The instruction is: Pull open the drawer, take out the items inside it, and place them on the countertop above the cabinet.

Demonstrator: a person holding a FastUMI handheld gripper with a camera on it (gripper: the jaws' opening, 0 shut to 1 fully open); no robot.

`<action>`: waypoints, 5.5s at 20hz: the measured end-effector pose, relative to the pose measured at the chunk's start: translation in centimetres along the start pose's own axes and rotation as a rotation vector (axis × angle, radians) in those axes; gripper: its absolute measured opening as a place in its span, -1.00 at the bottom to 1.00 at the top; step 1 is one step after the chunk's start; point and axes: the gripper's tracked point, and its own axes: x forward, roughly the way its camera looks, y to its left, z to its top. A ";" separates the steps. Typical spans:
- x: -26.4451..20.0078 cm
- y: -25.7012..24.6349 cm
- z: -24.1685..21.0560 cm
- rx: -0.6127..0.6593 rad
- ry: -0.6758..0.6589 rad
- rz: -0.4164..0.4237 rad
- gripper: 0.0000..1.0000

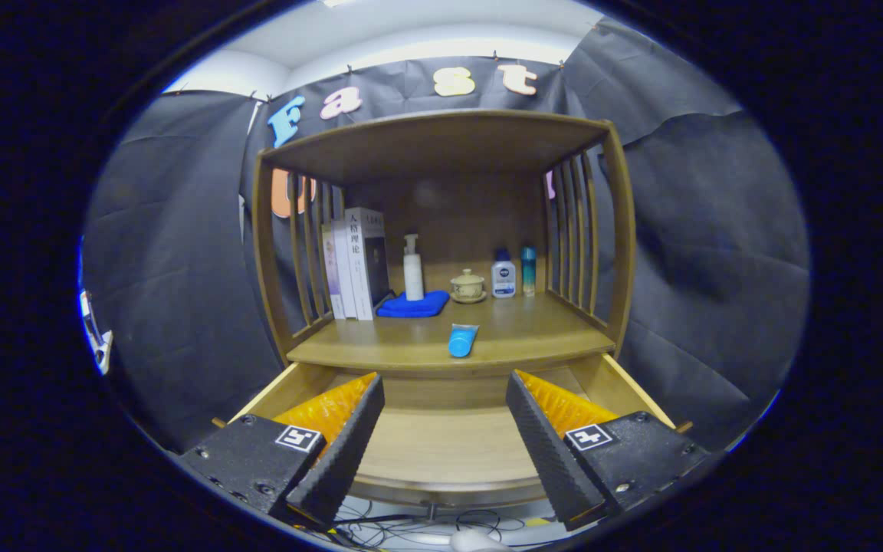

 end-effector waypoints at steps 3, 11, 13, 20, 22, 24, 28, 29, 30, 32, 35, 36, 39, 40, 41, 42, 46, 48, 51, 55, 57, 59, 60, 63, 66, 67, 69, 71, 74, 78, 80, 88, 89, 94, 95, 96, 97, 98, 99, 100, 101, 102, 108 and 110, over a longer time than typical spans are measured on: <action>-2.3 -0.1 -1.2 -0.035 -0.048 -0.009 1.00; -3.6 -0.9 -8.1 -0.022 -0.003 -0.009 1.00; -3.6 -1.2 -9.8 -0.039 0.011 -0.022 1.00; -2.7 -1.4 -16.9 -0.055 0.103 -0.043 1.00; -2.4 -1.8 -18.5 -0.056 0.128 -0.056 1.00; -2.1 -1.7 -19.7 -0.049 0.147 -0.059 1.00; -1.2 -1.5 -20.3 -0.041 0.160 -0.060 1.00; -1.0 -1.5 -20.0 -0.034 0.151 -0.062 1.00; -0.6 -1.3 -19.8 -0.033 0.144 -0.063 1.00; 0.0 -1.3 -19.8 -0.037 0.143 -0.070 1.00; 0.5 -1.4 -19.8 -0.044 0.134 -0.097 1.00; 0.6 -1.4 -19.9 -0.053 0.129 -0.105 1.00; 0.7 -1.3 -19.9 -0.044 0.120 -0.113 1.00; 0.8 -1.3 -19.8 -0.045 0.121 -0.112 1.00; 0.8 -1.6 -20.0 -0.045 0.124 -0.110 1.00; 0.9 -1.6 -19.8 -0.037 0.127 -0.107 1.00; 1.7 -1.5 -19.6 -0.028 0.143 -0.092 0.98; 1.9 -1.7 -19.5 -0.024 0.149 -0.085 0.98; 2.0 -1.7 -19.4 -0.029 0.154 -0.089 0.98; 3.3 -1.5 -19.0 -0.019 0.166 -0.091 0.98; 4.0 -1.5 -18.7 -0.017 0.168 -0.091 0.98; 4.8 -1.4 -18.5 -0.011 0.168 -0.092 0.98; 5.4 -1.4 -18.4 -0.012 0.170 -0.094 0.98; 6.7 -1.1 -17.7 -0.009 0.164 -0.102 0.98; 8.1 -0.9 -16.9 0.010 0.150 -0.107 0.98; 8.7 -1.0 -17.1 0.015 0.170 -0.103 0.97; 9.4 -0.8 -16.8 0.022 0.168 -0.105 0.99; 9.1 -0.9 -16.7 0.032 0.169 -0.107 0.99; 9.3 -0.9 -16.6 0.033 0.170 -0.113 0.98; 9.4 -0.8 -16.4 0.039 0.173 -0.114 0.99; 9.4 -0.7 -16.4 0.046 0.173 -0.113 0.99; 9.3 -0.7 -16.3 0.040 0.169 -0.109 0.99; 9.3 -0.7 -16.3 0.039 0.169 -0.109 0.99; 9.0 -0.6 -16.4 0.047 0.185 -0.098 0.99; 9.0 -0.4 -16.4 0.051 0.179 -0.097 0.98; 9.2 -0.6 -16.4 0.039 0.186 -0.098 0.98; 9.4 -0.7 -16.3 0.033 0.192 -0.098 0.98; 9.4 -0.6 -16.3 0.036 0.195 -0.097 0.98; 9.3 -0.5 -16.4 0.034 0.207 -0.097 0.99; 9.3 -0.6 -16.4 0.034 0.216 -0.098 0.99; 9.2 -0.7 -16.5 0.029 0.224 -0.097 0.98; 9.1 -0.7 -16.4 0.019 0.226 -0.093 0.98; 5.5 -1.0 -15.2 0.000 0.162 -0.082 0.99; 3.1 -1.3 -14.4 0.022 0.119 -0.083 0.99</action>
